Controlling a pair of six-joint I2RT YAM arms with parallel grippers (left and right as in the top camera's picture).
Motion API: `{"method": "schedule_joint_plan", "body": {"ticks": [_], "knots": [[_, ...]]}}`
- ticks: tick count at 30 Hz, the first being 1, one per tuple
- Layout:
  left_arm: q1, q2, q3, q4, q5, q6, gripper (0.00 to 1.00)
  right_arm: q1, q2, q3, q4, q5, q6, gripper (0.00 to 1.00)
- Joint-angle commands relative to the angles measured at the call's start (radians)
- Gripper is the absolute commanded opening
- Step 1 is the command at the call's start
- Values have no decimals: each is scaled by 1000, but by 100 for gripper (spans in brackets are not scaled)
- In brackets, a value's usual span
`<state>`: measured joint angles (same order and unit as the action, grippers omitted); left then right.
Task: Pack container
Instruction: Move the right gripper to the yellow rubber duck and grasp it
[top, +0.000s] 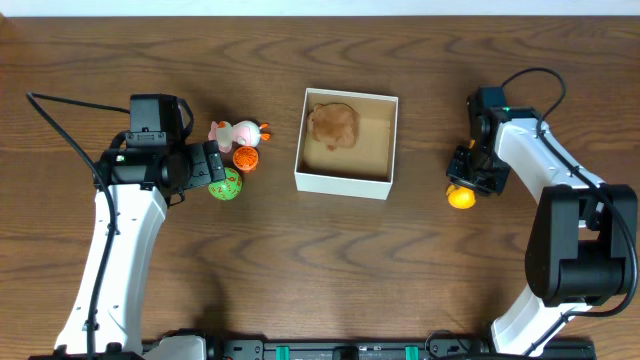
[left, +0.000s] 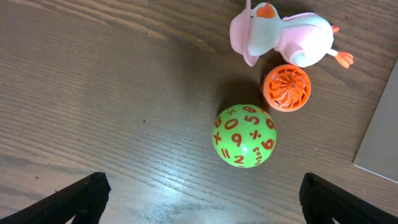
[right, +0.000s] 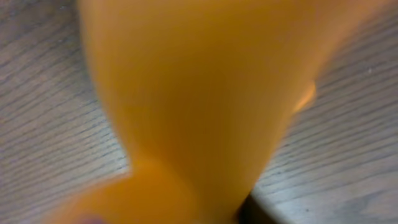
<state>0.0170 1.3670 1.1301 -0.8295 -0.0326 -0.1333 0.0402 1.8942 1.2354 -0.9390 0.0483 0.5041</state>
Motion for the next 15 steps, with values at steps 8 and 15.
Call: {"method": "schedule_joint_plan", "body": {"ticks": [8,15], "knots": [[0,-2,24,-1,-5,8,98,33,-139,78,-90,37,11,1],[0,-2,24,-1,-4,8,98,192,-349,241,-176,-4,17,1]]}}
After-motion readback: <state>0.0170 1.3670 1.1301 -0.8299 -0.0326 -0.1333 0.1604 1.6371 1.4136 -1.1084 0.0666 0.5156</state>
